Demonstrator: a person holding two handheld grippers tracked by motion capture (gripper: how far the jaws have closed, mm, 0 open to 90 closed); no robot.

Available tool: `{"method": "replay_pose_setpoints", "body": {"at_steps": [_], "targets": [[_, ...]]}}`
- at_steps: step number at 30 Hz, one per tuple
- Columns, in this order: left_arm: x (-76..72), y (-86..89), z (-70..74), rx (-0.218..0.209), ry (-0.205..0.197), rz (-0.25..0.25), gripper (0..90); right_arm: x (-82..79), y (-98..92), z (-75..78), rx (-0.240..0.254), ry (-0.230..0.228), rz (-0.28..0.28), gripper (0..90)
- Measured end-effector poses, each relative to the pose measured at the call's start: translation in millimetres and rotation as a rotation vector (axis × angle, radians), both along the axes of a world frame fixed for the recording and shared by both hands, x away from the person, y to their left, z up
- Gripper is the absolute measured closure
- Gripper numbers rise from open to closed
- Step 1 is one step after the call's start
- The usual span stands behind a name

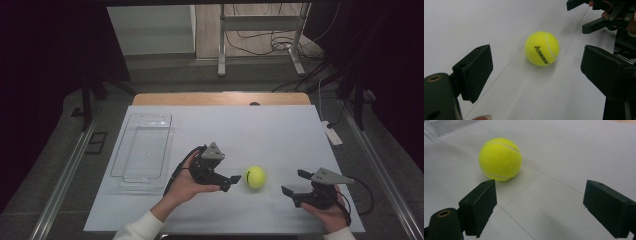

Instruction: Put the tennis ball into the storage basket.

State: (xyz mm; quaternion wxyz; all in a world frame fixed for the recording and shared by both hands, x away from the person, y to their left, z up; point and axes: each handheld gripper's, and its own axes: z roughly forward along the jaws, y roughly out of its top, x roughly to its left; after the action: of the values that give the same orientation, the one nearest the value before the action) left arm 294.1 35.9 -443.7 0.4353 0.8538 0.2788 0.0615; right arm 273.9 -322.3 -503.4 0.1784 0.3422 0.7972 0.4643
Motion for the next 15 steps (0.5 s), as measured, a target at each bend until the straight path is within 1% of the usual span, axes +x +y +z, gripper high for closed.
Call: {"method": "replay_pose_setpoints", "body": {"at_steps": [4,8,11,12,15], "targets": [[1.2,-4.3,-0.6,0.004,0.004,-0.014,12.0,0.0,0.1,0.0,-0.001,-0.001,-0.001,12.3],[1.9,-8.3,-2.0,0.0,0.01,-0.014,11.9,-0.2,0.2,0.1,-0.001,-0.002,0.0,12.3],[3.1,-12.1,-2.6,0.008,0.012,-0.025,11.8,-0.1,0.2,0.0,-0.002,-0.002,0.0,12.2],[3.5,-13.9,-3.0,0.001,0.015,-0.024,11.8,0.0,0.2,0.0,-0.002,-0.002,0.0,12.2],[5.1,-17.7,-3.6,0.002,0.021,-0.028,11.7,0.1,0.2,-0.1,-0.001,0.0,-0.001,12.3]]}}
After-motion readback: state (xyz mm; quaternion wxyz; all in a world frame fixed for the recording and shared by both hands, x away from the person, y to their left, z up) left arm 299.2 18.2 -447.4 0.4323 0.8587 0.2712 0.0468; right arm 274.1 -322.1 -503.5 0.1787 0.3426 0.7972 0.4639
